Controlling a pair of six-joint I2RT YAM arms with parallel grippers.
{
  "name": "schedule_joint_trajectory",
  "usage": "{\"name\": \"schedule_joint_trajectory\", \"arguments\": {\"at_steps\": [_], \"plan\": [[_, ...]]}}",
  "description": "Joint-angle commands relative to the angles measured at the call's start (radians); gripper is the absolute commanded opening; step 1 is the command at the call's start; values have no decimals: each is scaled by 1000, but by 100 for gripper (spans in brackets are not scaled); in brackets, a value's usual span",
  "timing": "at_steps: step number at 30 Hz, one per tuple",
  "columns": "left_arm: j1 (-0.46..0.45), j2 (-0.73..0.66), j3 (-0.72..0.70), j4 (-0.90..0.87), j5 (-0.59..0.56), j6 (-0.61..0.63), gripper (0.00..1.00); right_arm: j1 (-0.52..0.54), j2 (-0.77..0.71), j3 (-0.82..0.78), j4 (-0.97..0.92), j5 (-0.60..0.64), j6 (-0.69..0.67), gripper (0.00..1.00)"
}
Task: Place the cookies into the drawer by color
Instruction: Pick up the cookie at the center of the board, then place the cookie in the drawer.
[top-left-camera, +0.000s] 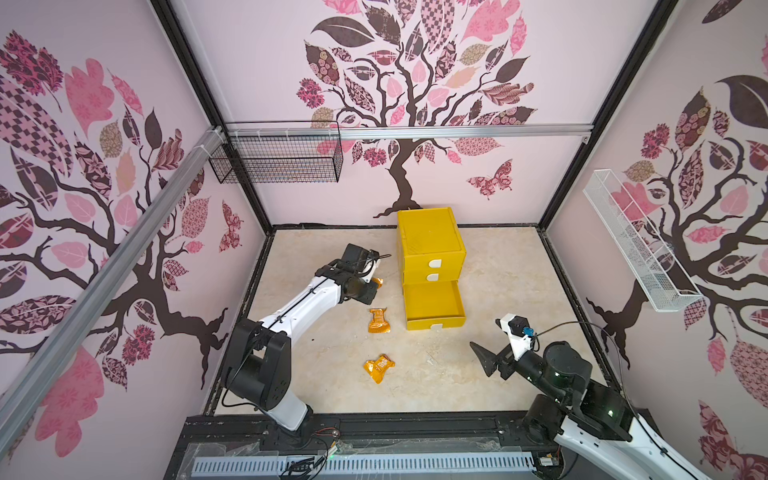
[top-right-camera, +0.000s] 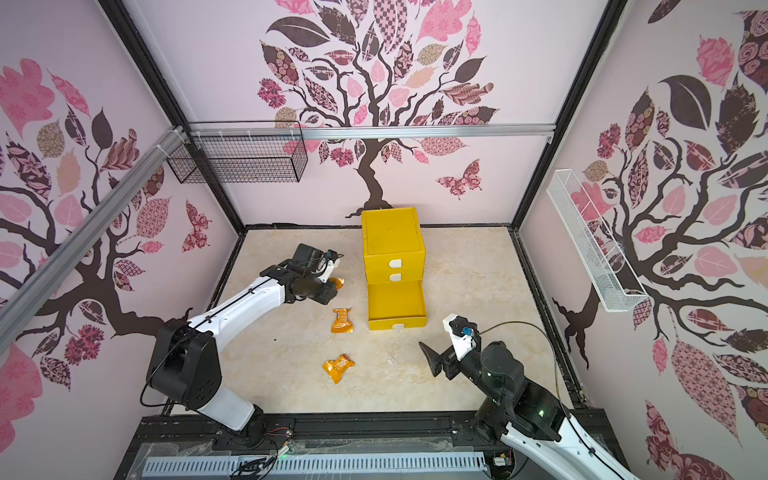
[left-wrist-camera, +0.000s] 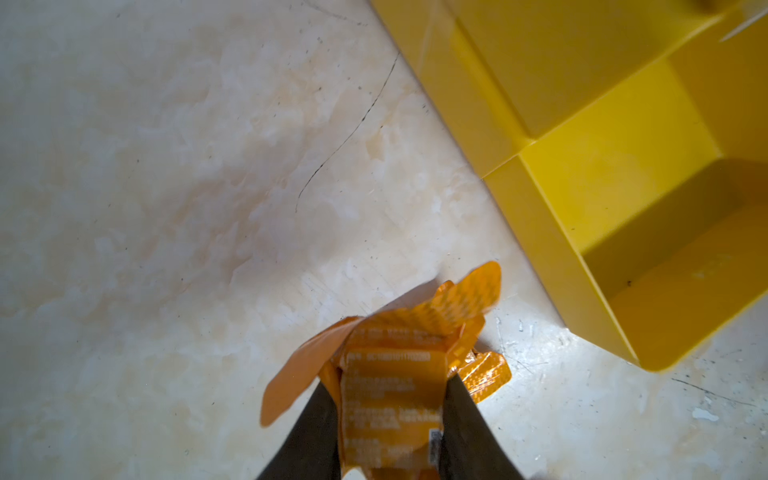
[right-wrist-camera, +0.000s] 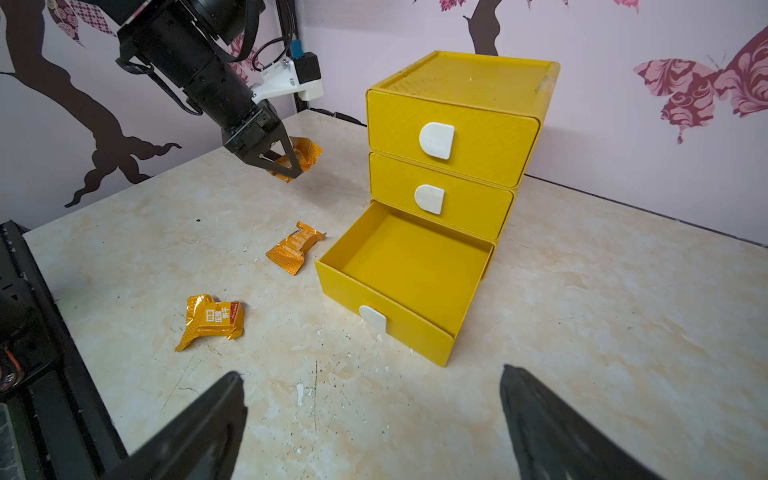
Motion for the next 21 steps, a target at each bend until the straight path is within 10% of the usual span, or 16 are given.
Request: {"name": "schedule_joint_trajectory", "arguments": {"at_steps": [1, 21], "plan": [[-52, -2, 74, -10, 46, 42, 26, -5, -10, -7, 16, -14, -13, 99], [-371, 236, 346, 9, 51, 147, 27, -5, -30, -5, 11, -14, -17, 99]]}}
